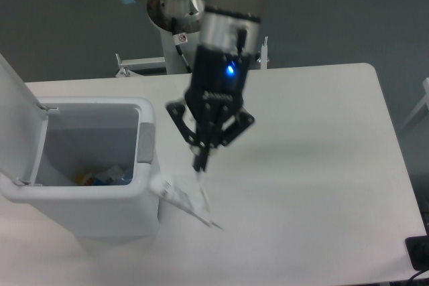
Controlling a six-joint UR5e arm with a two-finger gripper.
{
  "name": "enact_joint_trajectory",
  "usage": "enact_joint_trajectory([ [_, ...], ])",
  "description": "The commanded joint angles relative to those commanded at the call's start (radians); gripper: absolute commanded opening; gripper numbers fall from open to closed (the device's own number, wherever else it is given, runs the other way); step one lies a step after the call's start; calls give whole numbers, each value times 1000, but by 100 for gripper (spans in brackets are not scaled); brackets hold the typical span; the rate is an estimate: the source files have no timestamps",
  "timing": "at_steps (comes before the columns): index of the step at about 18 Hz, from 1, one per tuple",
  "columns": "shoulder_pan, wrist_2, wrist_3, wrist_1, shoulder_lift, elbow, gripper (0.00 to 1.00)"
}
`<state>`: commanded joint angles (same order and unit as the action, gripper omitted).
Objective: Place the trash in the trash can
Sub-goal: 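Lift the tissue and carry it into the trash can, then open the gripper to release the tissue into the can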
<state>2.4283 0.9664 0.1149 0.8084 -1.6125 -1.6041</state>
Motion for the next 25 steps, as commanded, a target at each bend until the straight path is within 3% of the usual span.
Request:
enact_joint_trajectory([
  [3,-41,-12,182,0,80,-155,0],
  [4,-49,-14,230,0,82,-178,0],
  [9,-84,-84,246,2,60,-151,0],
  [17,-101,-83,258,0,59,-165,0],
  [20,-101,-83,258,0,60,-165,6],
  [21,-101,-84,259,0,60,-163,18],
  [23,-101,-84,270,-2,54,-161,60],
  [24,-103,-84,285,-2,51,-158,75],
  [25,-103,-84,296,-2,48,-157,79],
])
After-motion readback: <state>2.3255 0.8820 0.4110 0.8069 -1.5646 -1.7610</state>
